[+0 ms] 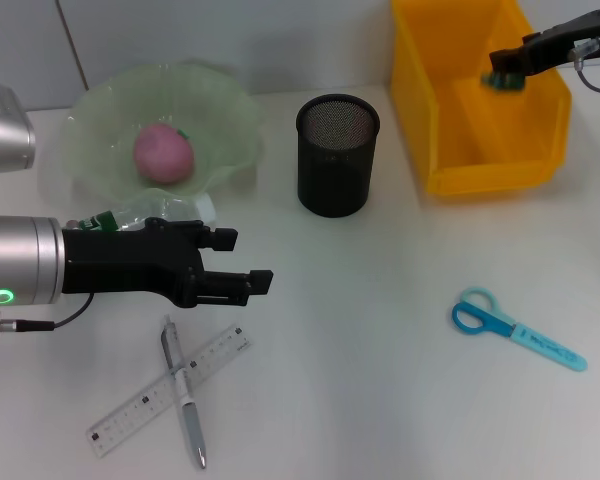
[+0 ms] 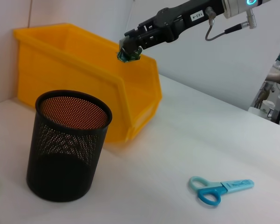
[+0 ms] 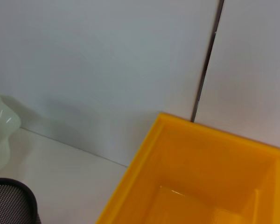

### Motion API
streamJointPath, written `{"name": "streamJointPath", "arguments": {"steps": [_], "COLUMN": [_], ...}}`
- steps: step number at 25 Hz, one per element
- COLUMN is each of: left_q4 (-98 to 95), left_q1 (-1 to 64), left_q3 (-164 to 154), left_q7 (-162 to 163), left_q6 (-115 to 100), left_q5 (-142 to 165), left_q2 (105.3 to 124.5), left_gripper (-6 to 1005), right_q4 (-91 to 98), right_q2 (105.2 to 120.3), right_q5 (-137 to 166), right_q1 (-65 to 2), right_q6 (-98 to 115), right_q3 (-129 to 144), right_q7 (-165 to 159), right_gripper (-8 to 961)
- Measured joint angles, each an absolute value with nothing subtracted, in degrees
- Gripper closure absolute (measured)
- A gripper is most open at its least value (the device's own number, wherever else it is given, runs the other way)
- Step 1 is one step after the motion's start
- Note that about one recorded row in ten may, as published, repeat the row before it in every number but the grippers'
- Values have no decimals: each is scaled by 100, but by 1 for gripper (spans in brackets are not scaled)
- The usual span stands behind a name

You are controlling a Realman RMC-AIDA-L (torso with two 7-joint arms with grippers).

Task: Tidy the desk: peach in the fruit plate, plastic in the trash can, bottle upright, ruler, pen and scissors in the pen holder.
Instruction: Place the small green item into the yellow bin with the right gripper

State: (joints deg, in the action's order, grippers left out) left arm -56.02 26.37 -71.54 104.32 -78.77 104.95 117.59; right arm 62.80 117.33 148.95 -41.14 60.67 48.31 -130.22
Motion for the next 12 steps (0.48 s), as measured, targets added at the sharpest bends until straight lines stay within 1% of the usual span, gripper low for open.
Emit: {"name": "streamJointPath", "arguments": {"steps": [1,9,12], "left_q4": [-5602,-5597,-5598], "left_q1": [2637,2637,2636], "left_q3": [-7154,-7144,-7145], "left_q7": [10427,10417,10416], "left_q6": [-7880,-7884,-7884], "left_q5": [10495,10494,10494], "left_q2": [11760,11765,11775], "left_gripper": [187,187,187], "right_q4": [6286,6331,6486], "right_q2": [11736,11747,11749], "right_q5": [14893,14782,14408], "right_q1": [-4103,-4081,-3975], "right_q6": [6067,6091,6110], "right_q3": [4824,4801,4804], "right_q7": [-13032,-13034,-13020], "right_gripper": [512,338,273]}}
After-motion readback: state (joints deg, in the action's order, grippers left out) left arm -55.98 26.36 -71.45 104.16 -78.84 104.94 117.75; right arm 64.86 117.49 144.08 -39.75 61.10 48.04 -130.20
